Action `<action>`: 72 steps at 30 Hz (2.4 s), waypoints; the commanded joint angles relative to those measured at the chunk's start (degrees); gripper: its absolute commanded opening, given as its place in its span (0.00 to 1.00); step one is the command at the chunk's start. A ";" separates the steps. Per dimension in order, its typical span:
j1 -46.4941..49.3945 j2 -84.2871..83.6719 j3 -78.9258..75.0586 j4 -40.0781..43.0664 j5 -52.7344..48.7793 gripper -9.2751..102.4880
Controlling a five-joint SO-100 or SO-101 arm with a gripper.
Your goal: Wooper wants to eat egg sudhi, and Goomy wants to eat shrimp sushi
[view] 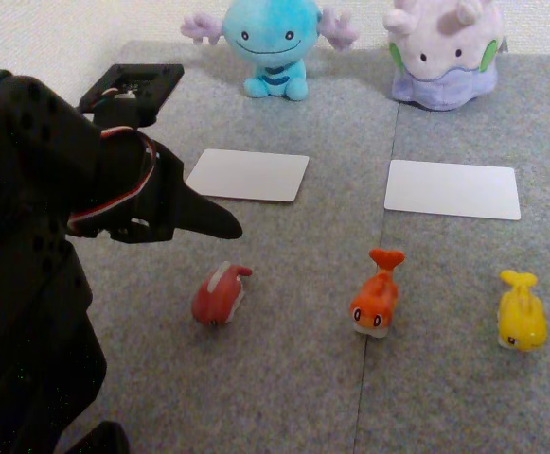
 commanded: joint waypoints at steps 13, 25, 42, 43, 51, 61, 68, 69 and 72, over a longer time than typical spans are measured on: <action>-0.18 0.26 -0.35 -0.62 0.35 0.39; -0.26 0.26 -0.35 -0.62 0.26 0.39; -2.81 0.26 -0.35 -5.10 -0.79 0.38; -2.20 0.26 -0.44 -5.98 -0.79 0.38; 0.53 -0.79 -10.11 -2.99 -3.08 0.38; 10.11 -20.21 -45.35 13.18 -8.61 0.39; 23.47 -49.13 -58.10 26.89 -18.37 0.38; 25.75 -52.47 -58.71 27.33 -20.65 0.38; 32.26 -60.64 -59.59 26.28 -26.37 0.38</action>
